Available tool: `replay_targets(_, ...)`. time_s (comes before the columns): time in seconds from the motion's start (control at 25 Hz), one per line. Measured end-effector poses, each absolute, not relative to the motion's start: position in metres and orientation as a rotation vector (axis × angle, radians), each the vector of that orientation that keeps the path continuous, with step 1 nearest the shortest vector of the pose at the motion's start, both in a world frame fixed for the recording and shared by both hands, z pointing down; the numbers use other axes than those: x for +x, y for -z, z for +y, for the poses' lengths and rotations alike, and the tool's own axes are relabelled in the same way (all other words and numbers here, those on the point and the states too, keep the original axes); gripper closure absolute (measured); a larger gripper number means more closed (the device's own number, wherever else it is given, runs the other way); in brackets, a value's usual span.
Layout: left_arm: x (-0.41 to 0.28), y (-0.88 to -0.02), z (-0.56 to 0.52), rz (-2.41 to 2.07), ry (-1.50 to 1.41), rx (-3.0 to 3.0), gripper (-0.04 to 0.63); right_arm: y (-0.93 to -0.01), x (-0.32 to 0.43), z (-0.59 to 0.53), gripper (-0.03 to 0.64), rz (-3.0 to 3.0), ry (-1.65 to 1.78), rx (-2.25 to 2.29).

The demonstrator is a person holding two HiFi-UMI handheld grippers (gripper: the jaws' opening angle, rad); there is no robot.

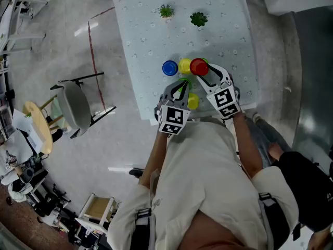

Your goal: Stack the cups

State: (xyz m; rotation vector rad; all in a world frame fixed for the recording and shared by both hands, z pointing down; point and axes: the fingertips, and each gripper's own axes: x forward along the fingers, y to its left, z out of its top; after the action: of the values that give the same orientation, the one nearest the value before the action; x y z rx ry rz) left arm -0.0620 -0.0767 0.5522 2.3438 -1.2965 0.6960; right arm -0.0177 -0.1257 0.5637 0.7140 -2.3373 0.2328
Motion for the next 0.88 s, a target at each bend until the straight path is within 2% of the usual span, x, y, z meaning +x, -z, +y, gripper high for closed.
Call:
replay_targets(0.4,-0.064,-0.552,-0.078,-1.310,-0.689,2.331,0.574,-0.567,-0.022,-0.132,0.399,-2.342,-0.302,0.725)
replay_targets(0.6,-0.069,-0.550,-0.076,-1.331,-0.688,2.326,0.574,-0.564,-0.021,-0.135,0.365,-2.355,-0.324,0.749)
replay_targets(0.88,-0.075,-0.551,-0.070,-1.362,-0.698,2.311,0.574,-0.558,-0.012,-0.129,0.365,-2.358,-0.306,0.786)
